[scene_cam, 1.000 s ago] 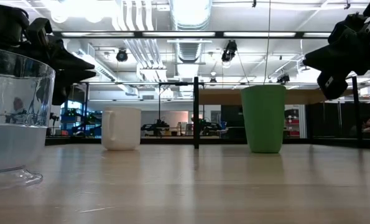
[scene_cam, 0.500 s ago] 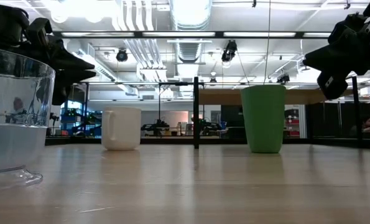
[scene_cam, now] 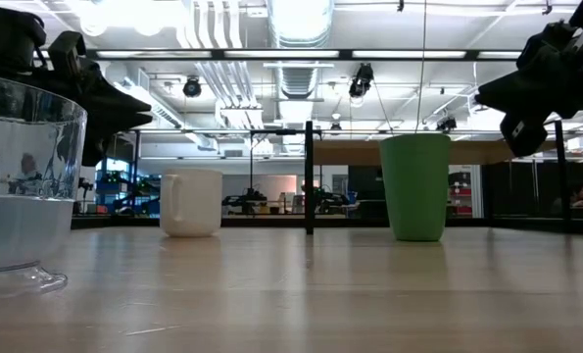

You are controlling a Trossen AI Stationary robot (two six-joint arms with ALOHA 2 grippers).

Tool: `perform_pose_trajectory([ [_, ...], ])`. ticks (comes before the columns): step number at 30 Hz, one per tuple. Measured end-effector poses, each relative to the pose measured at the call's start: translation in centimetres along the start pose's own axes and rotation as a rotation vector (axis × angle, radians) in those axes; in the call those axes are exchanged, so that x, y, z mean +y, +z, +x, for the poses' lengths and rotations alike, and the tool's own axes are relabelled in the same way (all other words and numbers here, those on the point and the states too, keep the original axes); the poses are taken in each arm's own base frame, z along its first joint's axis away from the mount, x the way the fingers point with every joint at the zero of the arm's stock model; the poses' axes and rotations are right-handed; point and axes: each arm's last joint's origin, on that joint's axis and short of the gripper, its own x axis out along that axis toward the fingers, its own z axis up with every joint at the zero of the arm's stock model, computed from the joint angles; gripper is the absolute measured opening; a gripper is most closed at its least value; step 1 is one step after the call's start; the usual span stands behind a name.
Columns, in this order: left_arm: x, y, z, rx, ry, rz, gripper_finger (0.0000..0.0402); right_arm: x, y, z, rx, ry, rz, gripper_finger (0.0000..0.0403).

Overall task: Stack small to large cups/mugs on shelf
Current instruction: Put the green cup on the shelf

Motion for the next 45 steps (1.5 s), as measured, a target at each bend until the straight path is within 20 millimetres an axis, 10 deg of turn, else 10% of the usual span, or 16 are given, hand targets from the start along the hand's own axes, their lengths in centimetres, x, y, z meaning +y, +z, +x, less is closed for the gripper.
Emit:
perform_pose_trajectory([
  [18,-0.3,0.4,0.1,-0.001,0.000,-0.052,0.0075,0.2,0.4,0.0,-0.056,0.003,0.196,0.0043],
  [30,-6.9,9.8,-0.6,0.055,-0.058,0.207,0.0075,1.4,2.3,-0.3,-0.160,0.182,0.221,0.0043],
  [45,-13.7,20.7,3.7,0.249,0.096,0.525,0.0075,9.3,15.3,0.1,0.111,0.081,-0.156,0.0043],
])
